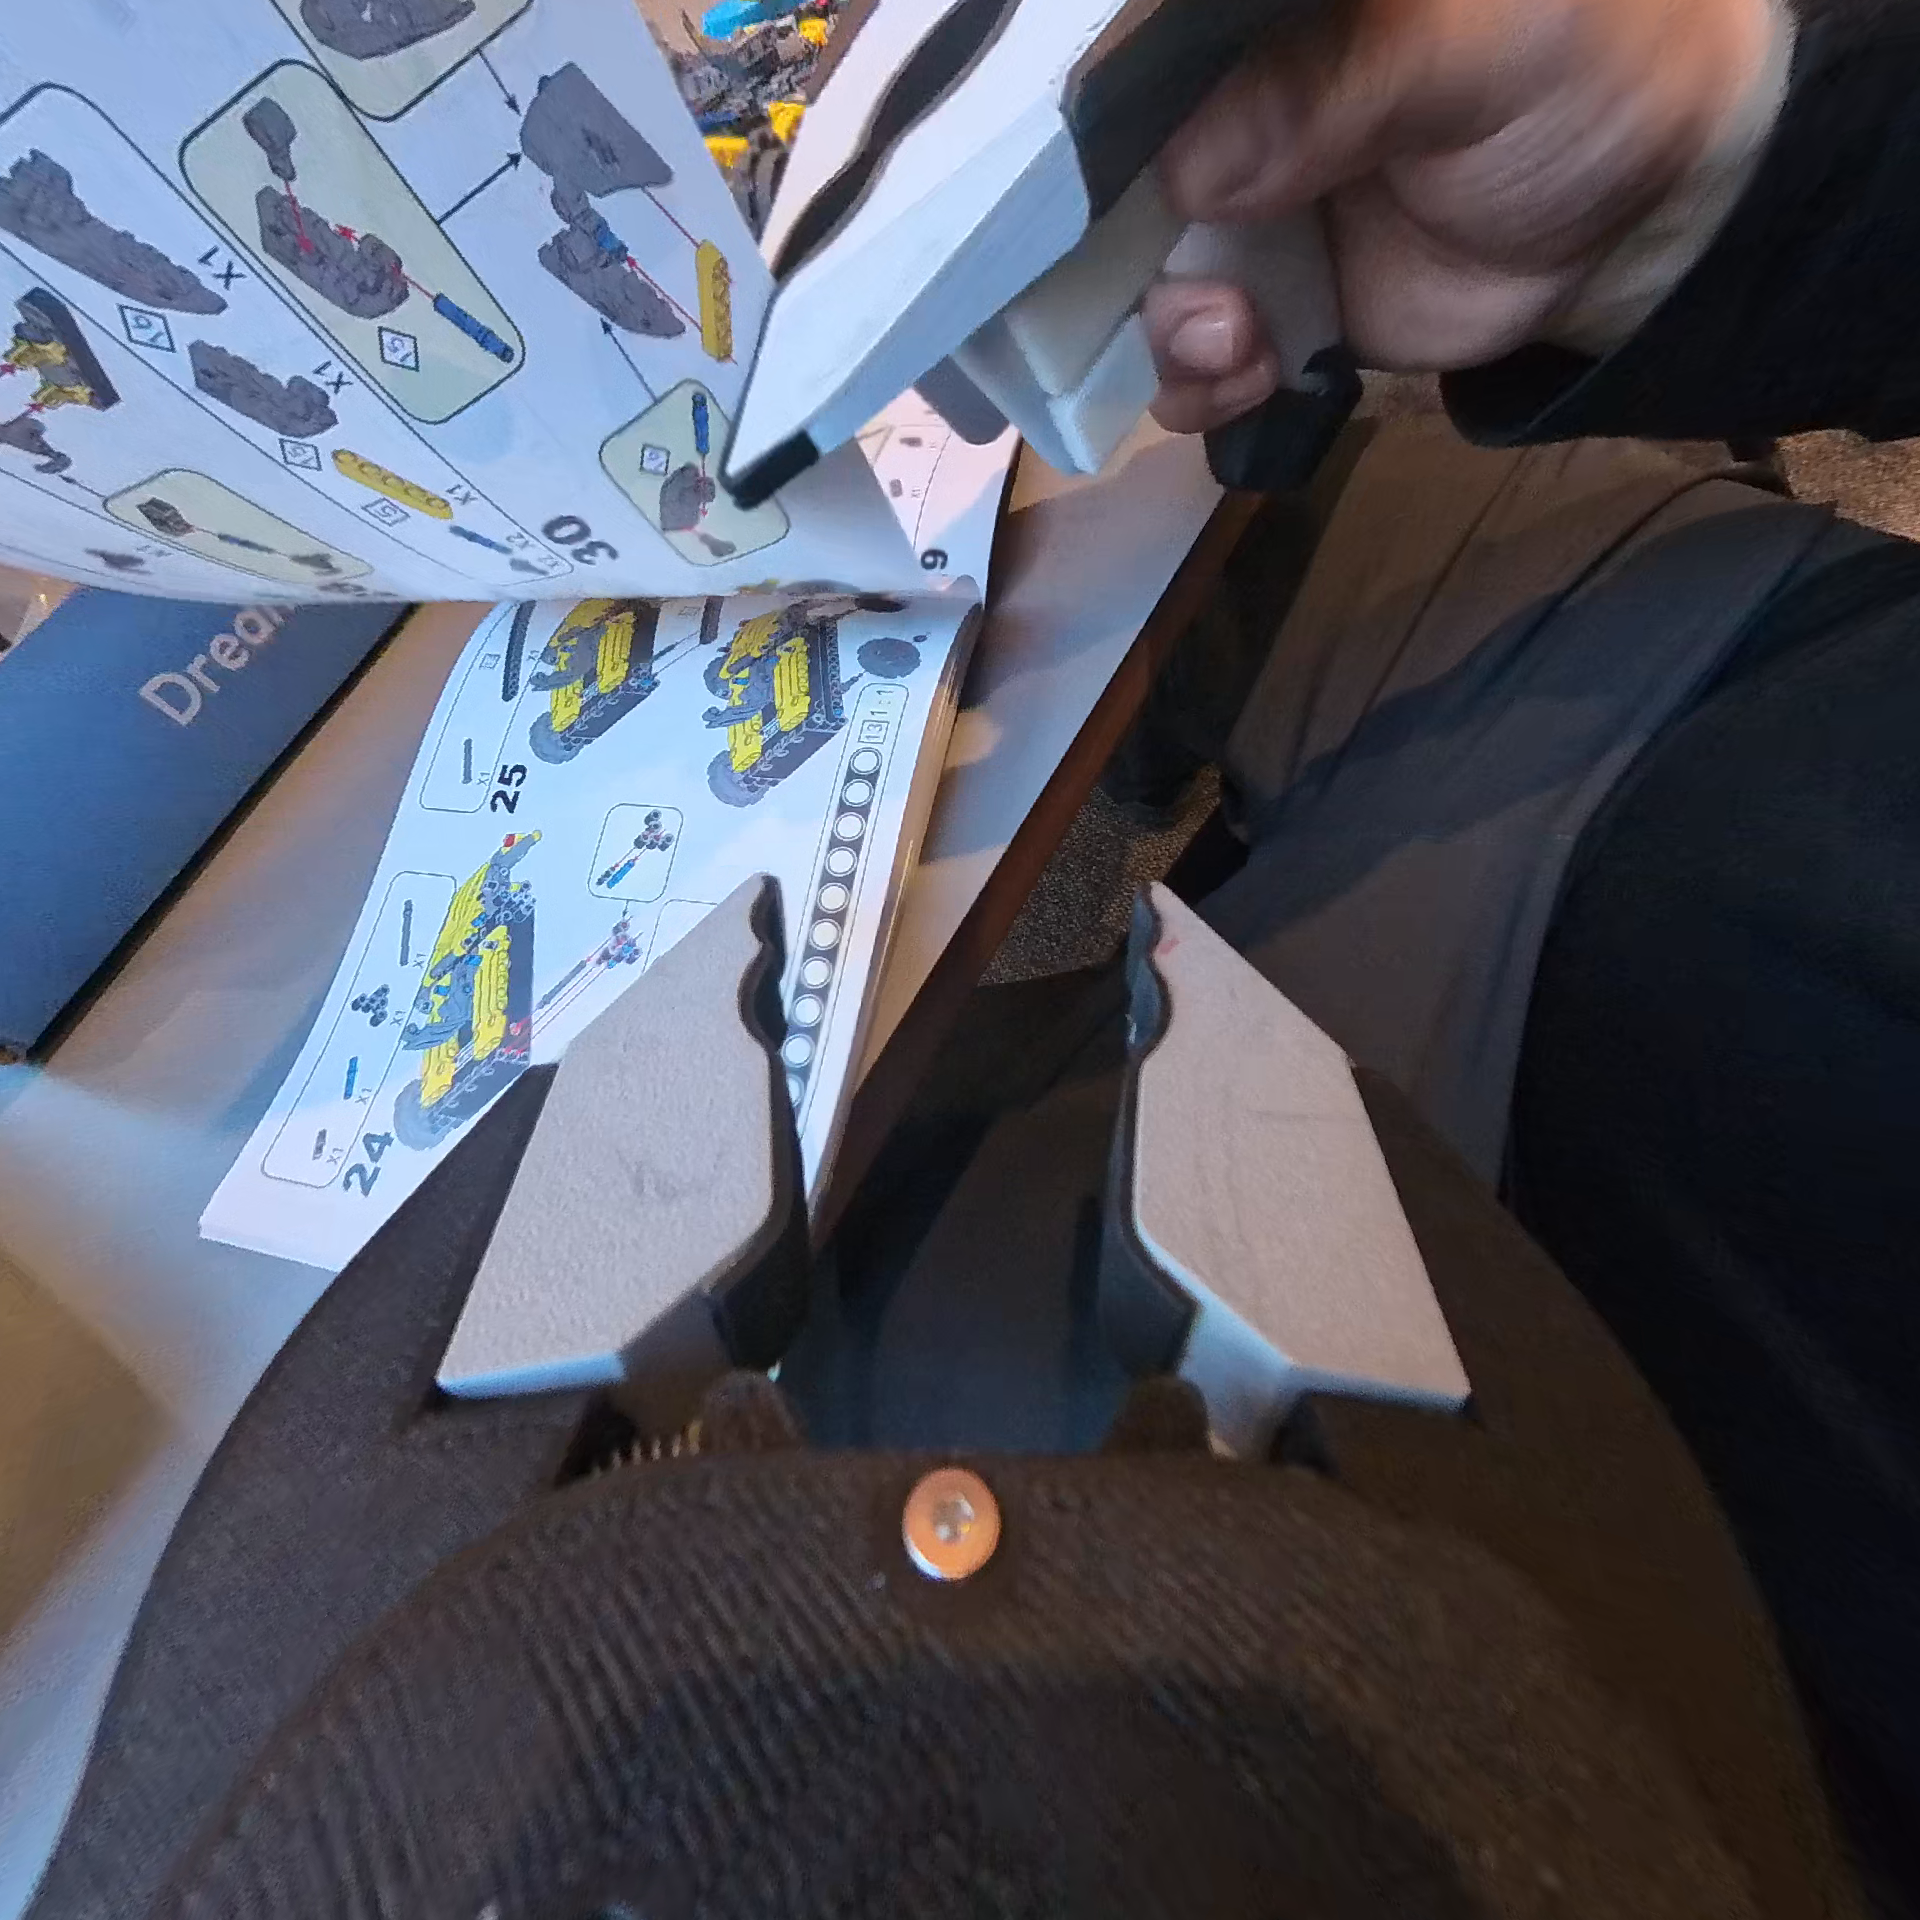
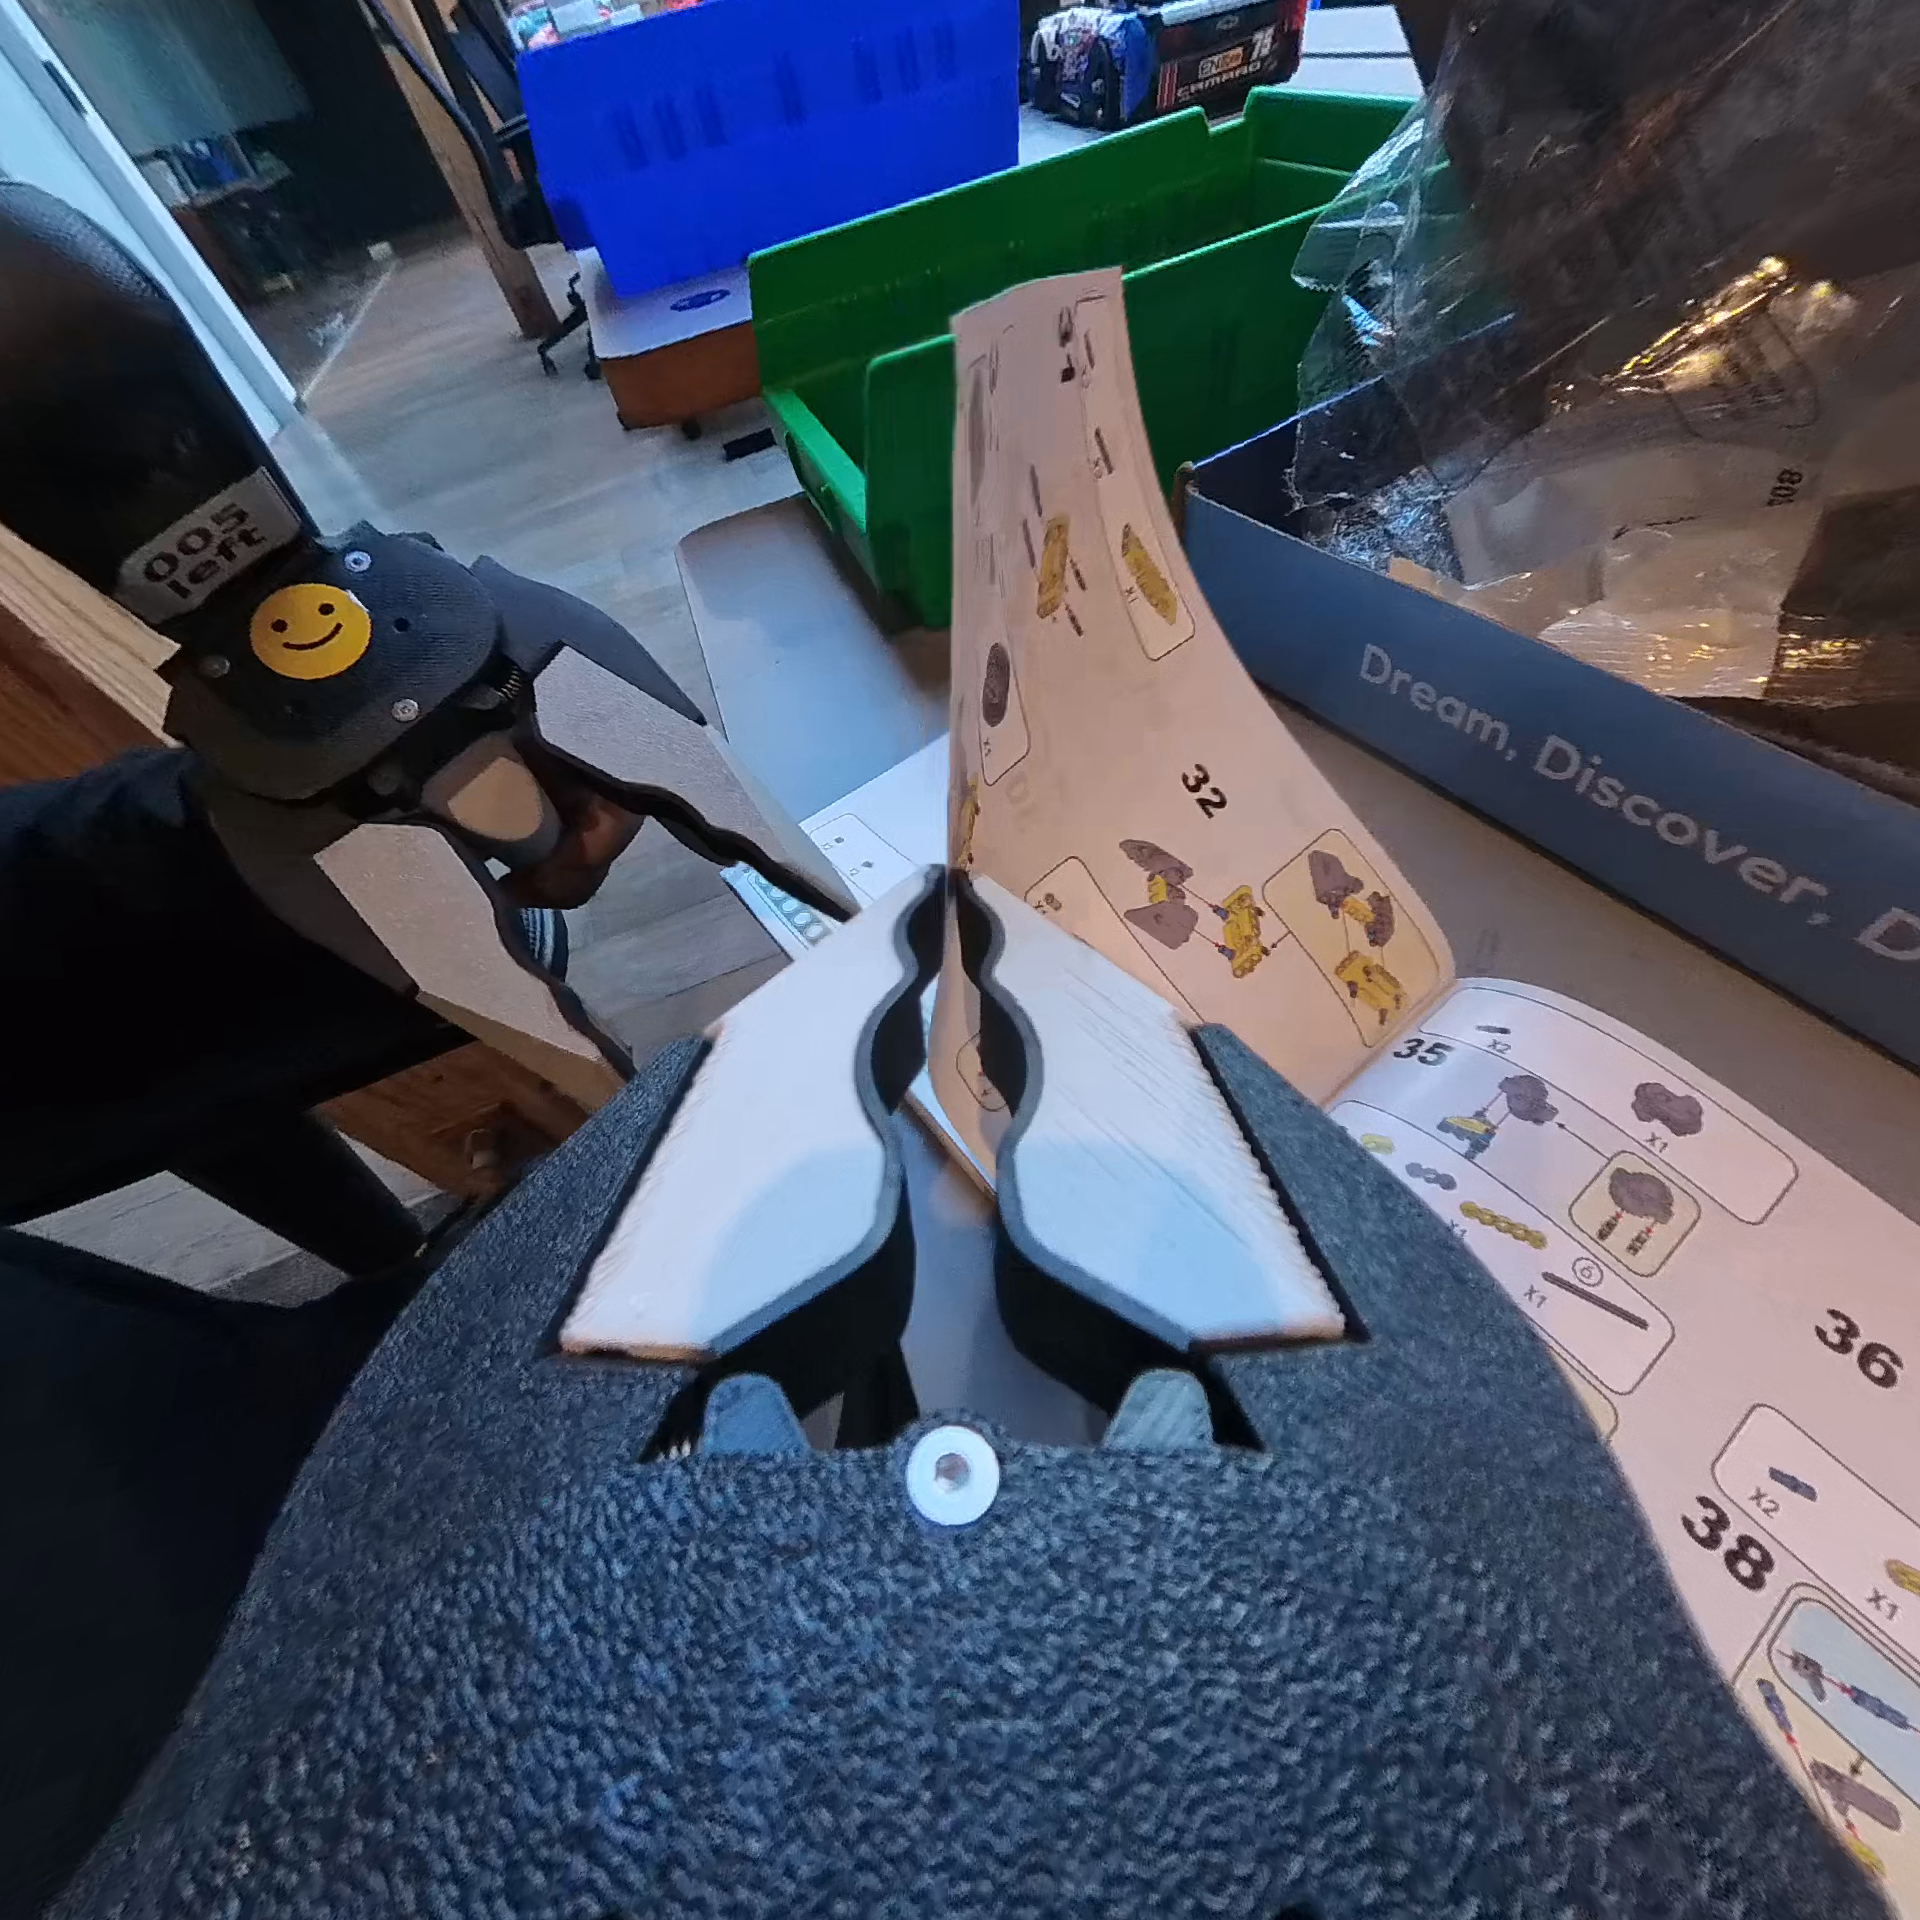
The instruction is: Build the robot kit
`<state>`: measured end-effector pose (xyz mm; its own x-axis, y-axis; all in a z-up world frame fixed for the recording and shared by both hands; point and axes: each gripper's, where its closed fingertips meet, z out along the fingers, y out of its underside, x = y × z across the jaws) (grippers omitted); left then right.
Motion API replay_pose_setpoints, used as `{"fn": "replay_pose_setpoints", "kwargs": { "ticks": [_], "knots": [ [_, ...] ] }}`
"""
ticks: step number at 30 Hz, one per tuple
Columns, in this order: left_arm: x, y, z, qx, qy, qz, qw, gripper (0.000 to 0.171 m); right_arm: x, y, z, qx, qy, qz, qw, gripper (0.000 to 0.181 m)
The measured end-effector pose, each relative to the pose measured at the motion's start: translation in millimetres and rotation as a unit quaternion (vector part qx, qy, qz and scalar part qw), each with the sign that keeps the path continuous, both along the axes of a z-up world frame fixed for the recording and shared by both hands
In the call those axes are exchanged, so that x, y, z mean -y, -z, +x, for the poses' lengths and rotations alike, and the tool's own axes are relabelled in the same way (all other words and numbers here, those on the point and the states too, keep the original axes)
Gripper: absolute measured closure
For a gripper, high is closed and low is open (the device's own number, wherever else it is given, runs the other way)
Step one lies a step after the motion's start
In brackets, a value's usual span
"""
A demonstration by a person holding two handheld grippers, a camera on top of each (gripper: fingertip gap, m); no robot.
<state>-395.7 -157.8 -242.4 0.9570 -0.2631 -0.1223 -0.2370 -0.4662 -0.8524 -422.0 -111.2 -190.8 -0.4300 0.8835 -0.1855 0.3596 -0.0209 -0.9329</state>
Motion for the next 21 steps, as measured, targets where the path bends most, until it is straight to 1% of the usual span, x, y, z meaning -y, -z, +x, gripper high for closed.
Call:
{"fn": "replay_pose_setpoints", "kwargs": {
  "ticks": [2,5,9,11,15,21],
  "knots": [
    [0.2,-0.7,-0.7,0.001,-0.001,0.001,1.0,0.107,-3.5,-3.6,0.9,-0.004,0.004,-0.021,1.0,0.181],
    [0.1,-0.3,-0.5,0.001,0.0,0.0,1.0,0.106,-7.1,-9.5,3.7,-0.003,-0.002,-0.087,0.996,0.181],
    [0.6,0.4,-0.6,-0.001,0.001,0.0,1.0,0.106,-15.0,-15.3,8.4,0.006,-0.005,-0.176,0.984,0.181],
    [0.9,-0.9,-1.8,0.001,0.0,0.002,1.0,0.106,-23.8,-19.0,13.3,0.003,0.003,-0.203,0.979,0.18],
    [1.4,-2.1,-3.1,0.006,0.0,0.006,1.0,0.107,-46.5,-23.9,28.4,-0.014,0.038,-0.201,0.979,0.177],
    [-0.3,-1.6,-1.0,0.004,0.006,0.005,1.0,0.107,-70.0,-26.4,42.3,-0.023,0.07,-0.191,0.979,0.178]
  ]
}}
